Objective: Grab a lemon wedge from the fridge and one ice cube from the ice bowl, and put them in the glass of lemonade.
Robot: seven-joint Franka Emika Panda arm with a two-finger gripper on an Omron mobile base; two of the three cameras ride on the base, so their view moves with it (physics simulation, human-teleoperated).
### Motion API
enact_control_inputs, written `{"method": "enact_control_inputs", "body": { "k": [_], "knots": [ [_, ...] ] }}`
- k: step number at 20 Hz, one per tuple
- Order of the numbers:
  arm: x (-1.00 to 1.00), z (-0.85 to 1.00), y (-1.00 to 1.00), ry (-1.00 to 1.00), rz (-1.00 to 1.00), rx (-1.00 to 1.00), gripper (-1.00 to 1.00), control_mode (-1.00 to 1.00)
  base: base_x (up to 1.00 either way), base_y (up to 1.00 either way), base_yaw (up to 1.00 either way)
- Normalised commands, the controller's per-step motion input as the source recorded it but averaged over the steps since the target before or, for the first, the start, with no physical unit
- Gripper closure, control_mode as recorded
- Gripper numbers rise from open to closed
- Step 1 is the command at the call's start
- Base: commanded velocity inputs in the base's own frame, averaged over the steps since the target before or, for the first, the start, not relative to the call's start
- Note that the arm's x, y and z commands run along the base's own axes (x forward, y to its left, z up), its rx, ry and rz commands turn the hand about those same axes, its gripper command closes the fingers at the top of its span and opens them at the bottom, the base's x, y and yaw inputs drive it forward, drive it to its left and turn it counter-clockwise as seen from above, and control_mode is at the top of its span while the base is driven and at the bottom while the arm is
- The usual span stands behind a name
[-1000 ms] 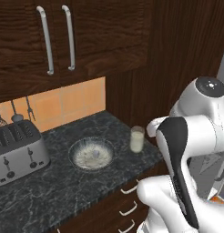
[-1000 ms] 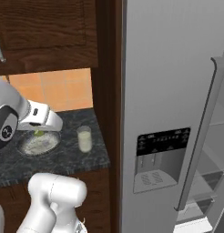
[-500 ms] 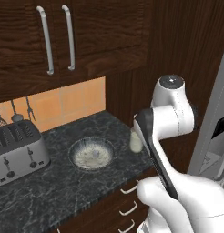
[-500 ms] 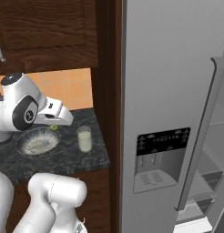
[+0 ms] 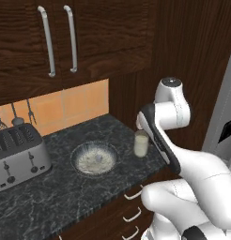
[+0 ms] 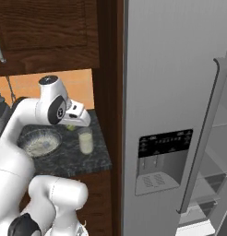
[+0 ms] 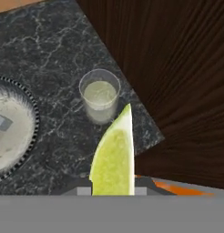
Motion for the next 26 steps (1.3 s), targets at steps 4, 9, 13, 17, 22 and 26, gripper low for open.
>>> {"method": "enact_control_inputs", "body": {
  "k": [4,9,13,17,22,26],
  "knots": [
    [0.36,-0.20,0.04,0.17,0.01,0.02,1.00,-1.00,0.00,0.00,0.00],
    [0.45,0.00,0.00,0.10,0.00,0.00,1.00,-1.00,0.00,0.00,0.00],
    [0.29,0.00,0.00,0.02,0.00,0.00,1.00,-1.00,0.00,0.00,0.00],
    [0.26,0.00,0.17,0.01,-0.11,0.00,1.00,-1.00,0.00,0.00,0.00],
    [0.27,-0.06,0.12,0.04,-0.15,0.00,1.00,-1.00,0.00,0.00,0.00],
    [0.24,-0.08,0.00,0.01,-0.08,0.03,1.00,-1.00,0.00,0.00,0.00]
  ]
}}
